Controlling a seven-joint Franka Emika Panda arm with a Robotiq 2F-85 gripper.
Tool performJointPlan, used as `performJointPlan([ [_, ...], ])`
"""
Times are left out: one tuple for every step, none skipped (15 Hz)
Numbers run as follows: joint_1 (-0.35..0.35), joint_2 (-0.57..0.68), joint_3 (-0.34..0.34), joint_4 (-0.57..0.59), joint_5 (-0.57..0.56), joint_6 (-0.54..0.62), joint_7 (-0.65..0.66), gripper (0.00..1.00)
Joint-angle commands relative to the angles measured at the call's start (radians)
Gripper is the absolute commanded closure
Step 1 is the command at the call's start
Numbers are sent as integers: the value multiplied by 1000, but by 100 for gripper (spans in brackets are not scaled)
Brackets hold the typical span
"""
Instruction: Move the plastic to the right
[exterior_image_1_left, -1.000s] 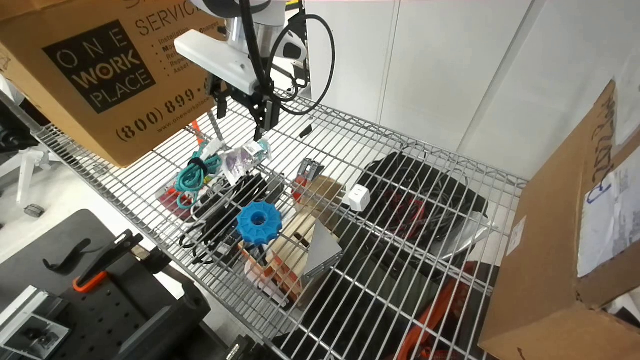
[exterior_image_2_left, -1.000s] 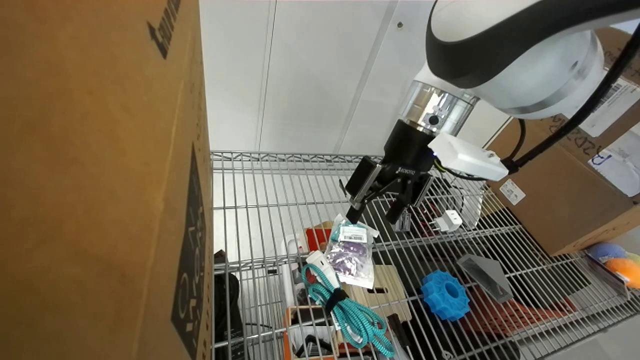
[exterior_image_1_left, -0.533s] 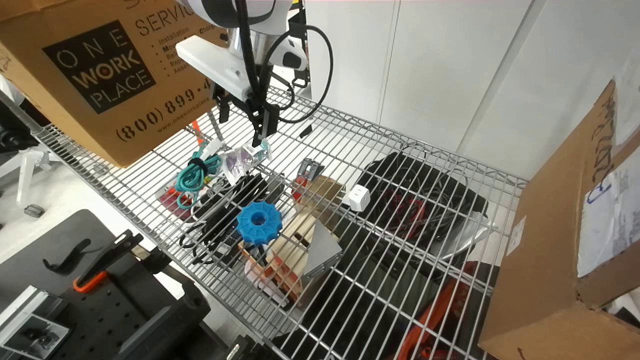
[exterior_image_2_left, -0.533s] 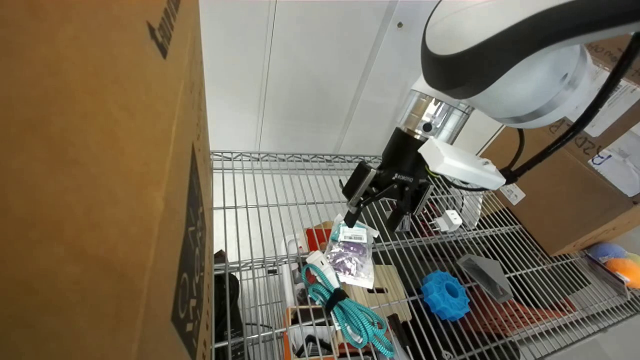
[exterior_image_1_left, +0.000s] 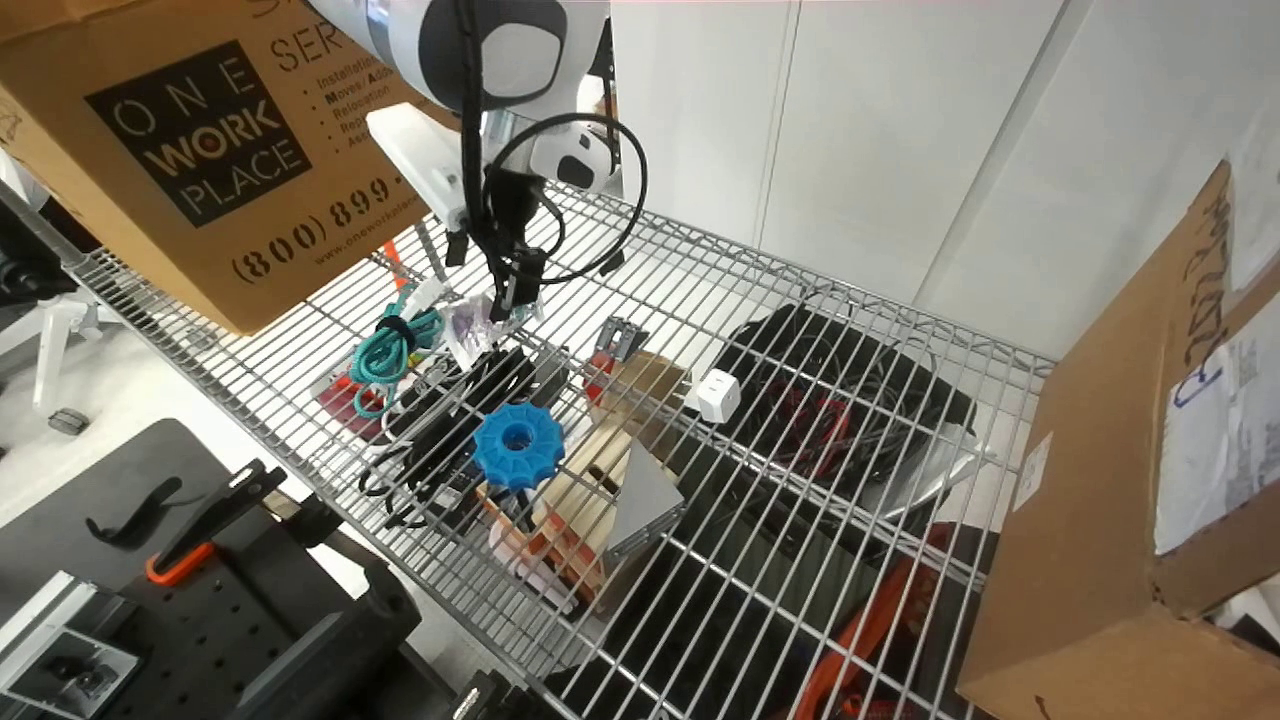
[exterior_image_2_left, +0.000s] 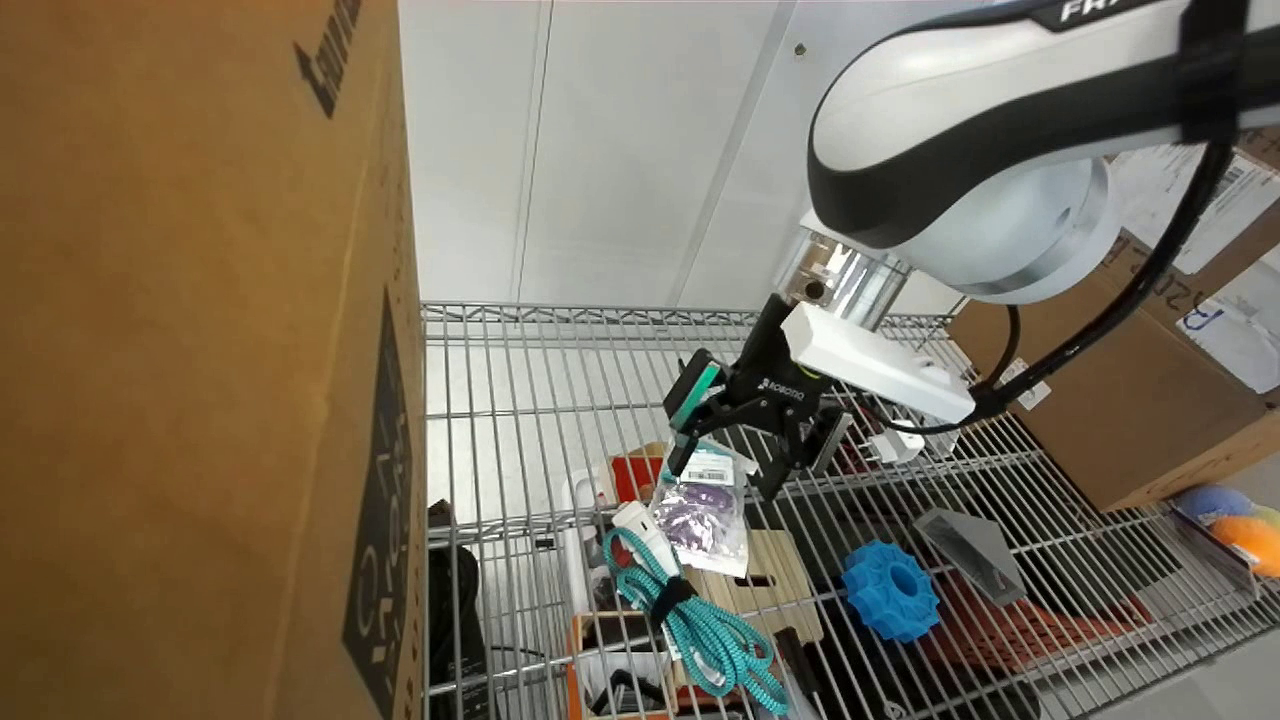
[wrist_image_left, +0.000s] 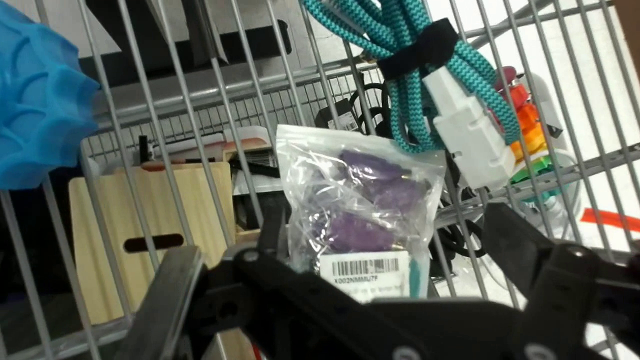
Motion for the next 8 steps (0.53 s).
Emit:
performJointPlan([
  [20, 43, -26, 59, 35, -49, 107, 0],
  [18, 59, -23, 76, 42, -56, 120, 0],
  [17, 71, -21, 90, 49, -59, 133, 0],
  [17, 88, -19, 106, 55, -57, 143, 0],
  [18, 99, -21, 119, 58, -56, 155, 0],
  [20, 114, -25, 133, 56, -54, 164, 0],
  [21, 124, -29, 146, 53, -57, 176, 0],
  [23, 130, -34, 154, 49, -61, 190, 0],
])
